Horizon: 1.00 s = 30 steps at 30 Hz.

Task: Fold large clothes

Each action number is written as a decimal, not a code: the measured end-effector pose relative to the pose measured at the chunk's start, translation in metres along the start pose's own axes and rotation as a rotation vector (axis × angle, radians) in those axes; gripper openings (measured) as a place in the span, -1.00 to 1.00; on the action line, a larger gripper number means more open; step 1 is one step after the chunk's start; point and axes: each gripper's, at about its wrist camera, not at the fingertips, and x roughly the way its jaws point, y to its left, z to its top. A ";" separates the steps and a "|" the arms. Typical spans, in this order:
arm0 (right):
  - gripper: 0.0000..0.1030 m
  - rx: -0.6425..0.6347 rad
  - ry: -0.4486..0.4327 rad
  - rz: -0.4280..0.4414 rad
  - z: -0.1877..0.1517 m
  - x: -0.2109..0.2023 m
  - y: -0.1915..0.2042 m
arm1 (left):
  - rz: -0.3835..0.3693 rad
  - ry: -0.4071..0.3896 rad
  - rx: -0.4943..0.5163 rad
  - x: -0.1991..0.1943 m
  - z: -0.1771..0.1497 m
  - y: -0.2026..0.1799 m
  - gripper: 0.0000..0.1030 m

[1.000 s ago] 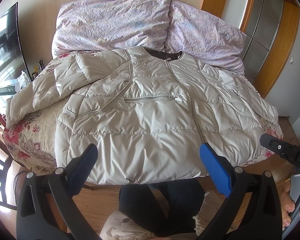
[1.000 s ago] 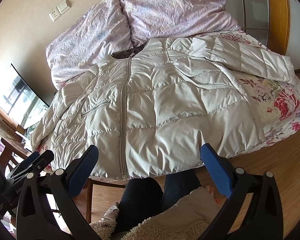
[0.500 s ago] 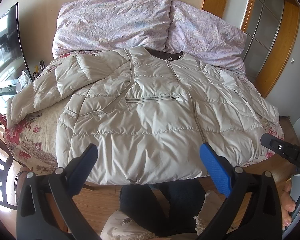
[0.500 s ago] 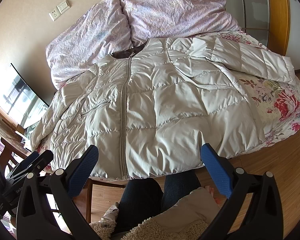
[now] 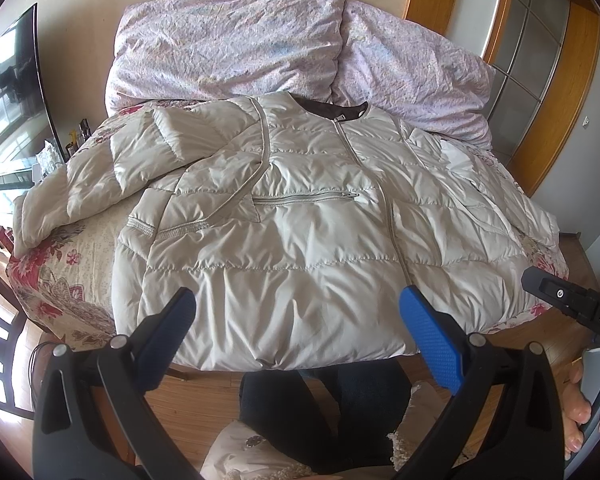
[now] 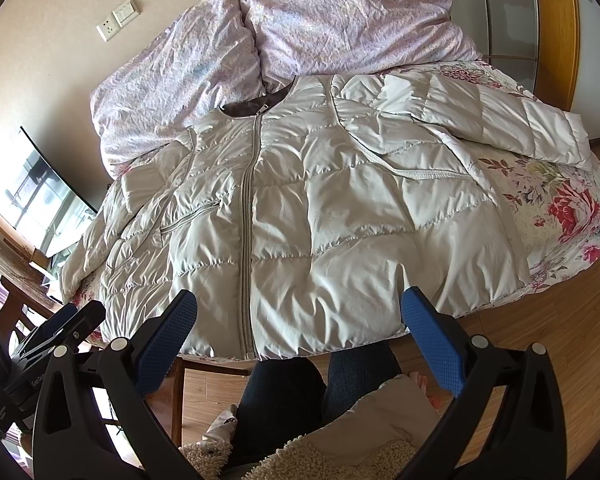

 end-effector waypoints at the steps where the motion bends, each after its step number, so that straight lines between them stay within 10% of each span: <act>1: 0.97 0.001 0.001 0.000 0.000 0.000 0.000 | 0.000 0.001 0.000 0.000 0.000 0.001 0.96; 30: 0.97 0.084 -0.047 -0.025 0.024 0.017 -0.026 | 0.022 0.033 -0.006 0.025 0.009 0.003 0.96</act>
